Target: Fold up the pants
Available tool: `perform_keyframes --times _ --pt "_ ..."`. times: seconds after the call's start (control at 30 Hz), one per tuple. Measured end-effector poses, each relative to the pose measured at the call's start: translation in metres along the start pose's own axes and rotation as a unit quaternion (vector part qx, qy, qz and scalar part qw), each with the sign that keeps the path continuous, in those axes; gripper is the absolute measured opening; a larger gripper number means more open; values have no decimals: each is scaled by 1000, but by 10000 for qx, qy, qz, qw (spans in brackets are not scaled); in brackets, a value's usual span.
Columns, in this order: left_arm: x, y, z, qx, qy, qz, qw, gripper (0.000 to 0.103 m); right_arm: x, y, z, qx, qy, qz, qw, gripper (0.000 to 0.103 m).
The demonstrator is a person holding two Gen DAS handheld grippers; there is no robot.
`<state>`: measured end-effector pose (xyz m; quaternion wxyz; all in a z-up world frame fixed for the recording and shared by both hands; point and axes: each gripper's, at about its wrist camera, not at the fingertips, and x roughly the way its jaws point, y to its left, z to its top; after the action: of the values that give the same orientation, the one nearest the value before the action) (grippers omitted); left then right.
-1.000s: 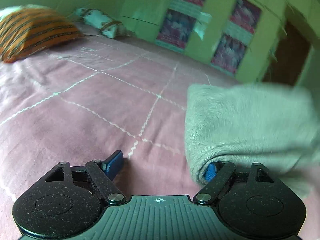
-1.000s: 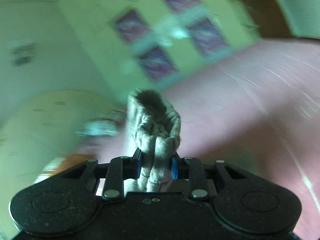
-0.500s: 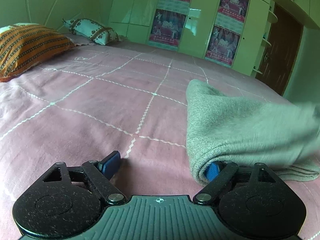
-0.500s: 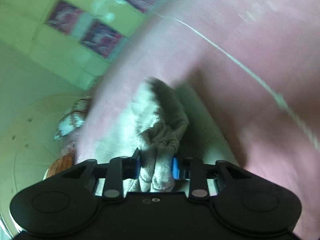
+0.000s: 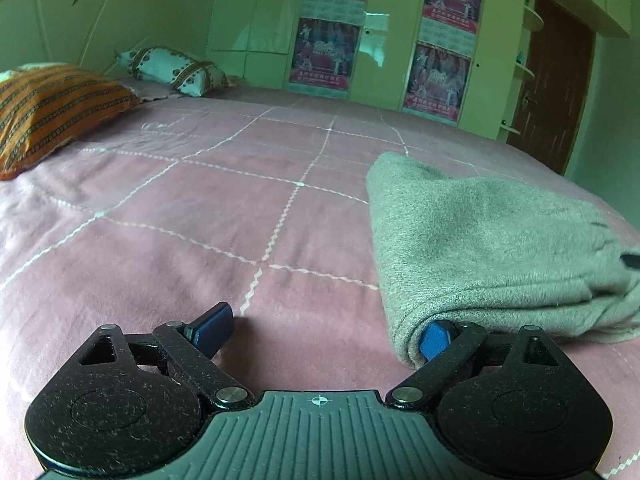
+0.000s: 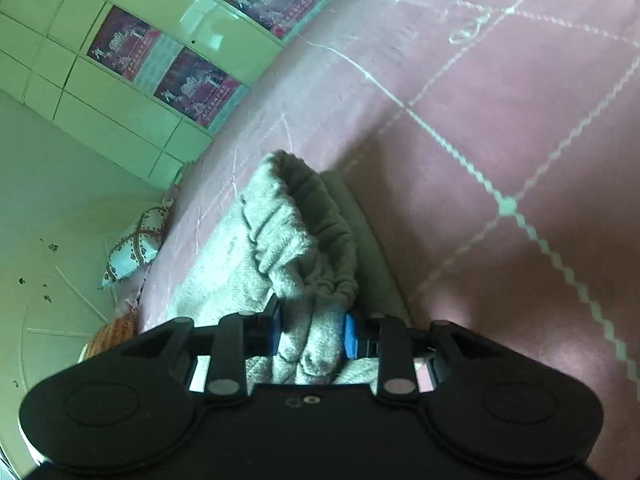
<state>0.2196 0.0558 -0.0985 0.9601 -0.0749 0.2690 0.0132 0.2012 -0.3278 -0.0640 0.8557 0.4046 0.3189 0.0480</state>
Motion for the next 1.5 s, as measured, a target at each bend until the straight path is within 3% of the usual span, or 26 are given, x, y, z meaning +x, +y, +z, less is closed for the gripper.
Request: perform_keyframes --times 0.07,0.17,0.23,0.3,0.37,0.43,0.53,0.73,0.87,0.9,0.93,1.03,1.13,1.17,1.2,1.23,1.33,1.43,1.5 --pt "-1 0 -1 36 2 -9 10000 93 1 -2 -3 -218 -9 -124 9997 20" --pt "-2 1 2 58 113 -44 9999 94 5 -19 -5 164 116 -65 9998 21" --pt "-6 8 6 85 212 -199 9995 97 -4 -19 0 258 120 -46 9996 28" --pt "-17 16 4 159 294 -176 9993 98 -22 -9 1 -101 -142 -183 9997 31" --pt "-26 25 5 66 278 -46 9996 98 -40 3 -1 -568 -452 -434 9964 25" --pt "-34 31 13 -217 91 -42 9997 98 -50 14 1 -976 -649 -359 9925 25" --pt "-34 24 31 -279 -123 -81 9995 98 -47 42 0 -1597 -581 -131 9854 24" --pt "-15 -2 51 -76 -21 -208 9998 98 -11 99 -21 -3051 -183 -49 9521 26" --pt "-5 -9 42 26 252 -207 9995 98 5 107 -45 -3860 118 -463 9213 23" --pt "-3 -8 38 3 308 -210 9993 98 14 101 -48 -4012 322 -763 9122 16" --pt "-2 -7 34 -38 345 -222 9992 98 21 92 -50 -4052 532 -923 9080 0" --pt "-1 0 28 -190 387 -246 9988 99 15 77 -46 -3800 668 -786 9192 0" --pt "-1 2 27 -170 392 -209 9989 99 3 89 -45 -3821 484 -658 9205 0" --pt "-1 3 28 -151 395 -201 9989 99 0 94 -43 -3866 360 -553 9199 2" --pt "-1 3 28 -147 405 -201 9989 100 -2 99 -43 -3918 266 -447 9186 11" --pt "0 3 28 -145 418 -206 9988 100 0 102 -42 -3953 219 -427 9173 11" --pt "-1 3 28 -99 466 -271 9985 100 20 89 -37 -3884 582 -977 9144 3" --pt "-6 5 42 23 304 -147 9994 100 18 88 -27 -3798 700 -887 9181 2" --pt "0 5 57 19 209 -171 9996 100 5 98 -17 -3746 361 -652 9242 8"
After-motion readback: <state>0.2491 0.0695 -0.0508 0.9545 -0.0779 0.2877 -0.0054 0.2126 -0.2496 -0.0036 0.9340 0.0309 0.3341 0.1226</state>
